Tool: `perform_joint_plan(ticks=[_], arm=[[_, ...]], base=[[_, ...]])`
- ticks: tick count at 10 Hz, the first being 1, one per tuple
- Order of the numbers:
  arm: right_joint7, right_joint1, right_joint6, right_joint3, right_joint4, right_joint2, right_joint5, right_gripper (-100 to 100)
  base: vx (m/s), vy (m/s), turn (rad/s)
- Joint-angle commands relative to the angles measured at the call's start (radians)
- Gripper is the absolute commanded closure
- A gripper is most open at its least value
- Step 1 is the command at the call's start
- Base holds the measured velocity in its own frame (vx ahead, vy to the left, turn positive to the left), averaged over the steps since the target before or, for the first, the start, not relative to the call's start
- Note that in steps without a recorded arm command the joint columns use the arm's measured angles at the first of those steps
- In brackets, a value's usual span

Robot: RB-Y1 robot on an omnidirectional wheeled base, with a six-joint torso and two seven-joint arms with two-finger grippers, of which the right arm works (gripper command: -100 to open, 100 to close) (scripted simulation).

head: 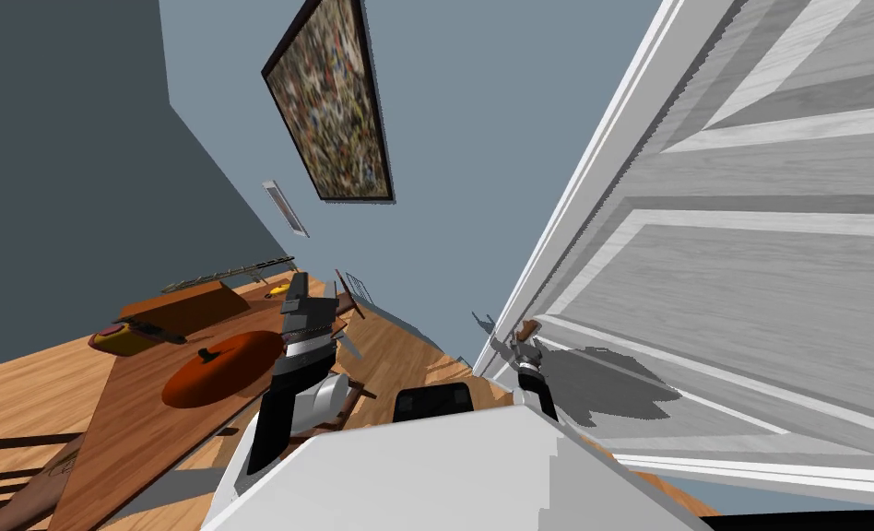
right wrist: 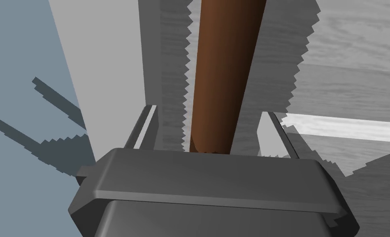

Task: Pull the door open

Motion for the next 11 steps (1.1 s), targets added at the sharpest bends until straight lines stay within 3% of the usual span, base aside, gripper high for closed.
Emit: perform_joint_plan(ticks=[1, 5, 11], arm=[[0.002, -0.003, 0.002, -0.004, 0.001, -0.004, -0.002, 100], [0.002, -0.003, 0.002, -0.004, 0.001, -0.004, -0.002, 100], [-0.054, 0.016, 0.021, 0.067, -0.041, -0.035, 0.031, 100]], base=[[-0.036, 0.007, -0.011], [-0.004, -0.003, 0.006], [-0.187, 0.006, 0.061]])
